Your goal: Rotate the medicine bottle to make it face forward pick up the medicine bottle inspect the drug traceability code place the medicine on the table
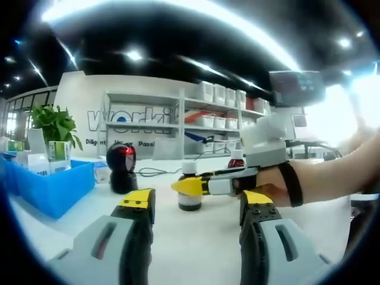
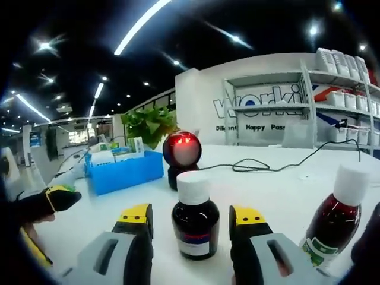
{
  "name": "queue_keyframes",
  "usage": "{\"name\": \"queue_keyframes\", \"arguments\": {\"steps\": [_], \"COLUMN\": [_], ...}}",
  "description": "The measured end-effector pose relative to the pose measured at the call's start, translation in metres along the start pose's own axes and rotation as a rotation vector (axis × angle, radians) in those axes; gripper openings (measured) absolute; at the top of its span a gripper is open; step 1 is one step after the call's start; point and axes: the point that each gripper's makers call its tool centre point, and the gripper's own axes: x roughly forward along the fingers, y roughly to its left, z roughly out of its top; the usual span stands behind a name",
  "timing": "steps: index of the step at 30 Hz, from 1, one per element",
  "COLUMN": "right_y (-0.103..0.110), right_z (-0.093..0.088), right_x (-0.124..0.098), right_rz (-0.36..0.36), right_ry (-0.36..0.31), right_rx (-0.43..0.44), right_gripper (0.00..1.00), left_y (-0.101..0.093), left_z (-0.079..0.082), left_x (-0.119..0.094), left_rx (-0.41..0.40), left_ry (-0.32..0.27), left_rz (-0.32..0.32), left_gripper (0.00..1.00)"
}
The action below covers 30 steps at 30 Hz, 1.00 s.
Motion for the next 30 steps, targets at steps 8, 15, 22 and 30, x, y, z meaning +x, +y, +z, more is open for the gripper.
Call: {"name": "queue_keyframes", "arguments": {"steps": [8, 15, 22, 30], "right_y": [-0.003, -0.002, 0.001, -0.002], "right_z": [0.003, 0.009, 0.003, 0.002], "right_x": [-0.005, 0.001, 0.005, 0.005], "right_rz": [0.173, 0.232, 0.222, 0.204], "right_ry": [0.026, 0.049, 0.062, 0.072], "right_rx": [-0.179, -0.185, -0.204, -0.182], "right_gripper": [0.44, 0.38, 0.30, 0.27], "left_y": [-0.004, -0.003, -0.005, -0.007], "left_z": [0.000, 0.001, 0.001, 0.001], "left_x": [0.000, 0.000, 0.000, -0.001], "left_rx": [0.001, 0.000, 0.003, 0.004], "left_ry": [-0.001, -0.004, -0.004, -0.007], "left_rz": [-0.019, -0.018, -0.028, -0.031], "left_gripper": [0.48, 0.48, 0.48, 0.48]}}
